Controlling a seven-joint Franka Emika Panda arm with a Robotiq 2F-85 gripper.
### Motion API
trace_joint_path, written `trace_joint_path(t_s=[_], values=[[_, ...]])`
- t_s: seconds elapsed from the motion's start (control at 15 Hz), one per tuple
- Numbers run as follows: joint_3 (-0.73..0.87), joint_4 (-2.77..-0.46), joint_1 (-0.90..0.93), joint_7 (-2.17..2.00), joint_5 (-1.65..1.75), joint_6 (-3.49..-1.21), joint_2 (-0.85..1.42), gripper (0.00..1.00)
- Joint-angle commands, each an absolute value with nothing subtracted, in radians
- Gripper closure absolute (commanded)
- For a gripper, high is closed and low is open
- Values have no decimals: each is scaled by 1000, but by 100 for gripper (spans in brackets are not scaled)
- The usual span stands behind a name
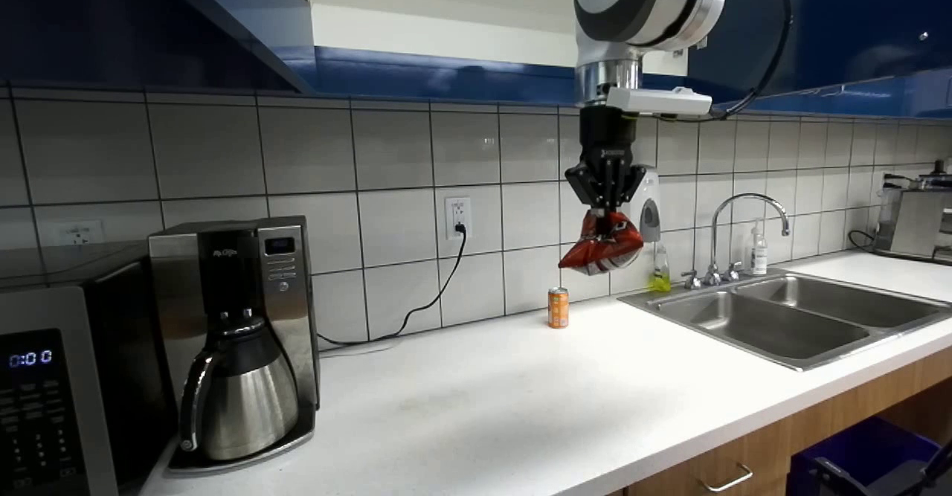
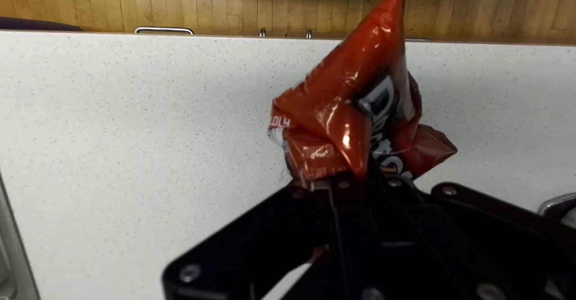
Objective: Put the orange sachet in the top cabinet
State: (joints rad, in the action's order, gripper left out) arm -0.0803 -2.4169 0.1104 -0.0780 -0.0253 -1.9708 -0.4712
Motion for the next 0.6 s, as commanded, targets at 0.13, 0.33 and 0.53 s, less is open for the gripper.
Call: trace_joint_path(t_s=[0.13, 0.33, 0.53], values=[[-99, -2271, 84, -89, 37, -1861, -454, 98], [-102, -2219, 88, -86, 54, -1836, -449, 98], [-107, -2178, 91, -90, 60, -1822, -453, 98]])
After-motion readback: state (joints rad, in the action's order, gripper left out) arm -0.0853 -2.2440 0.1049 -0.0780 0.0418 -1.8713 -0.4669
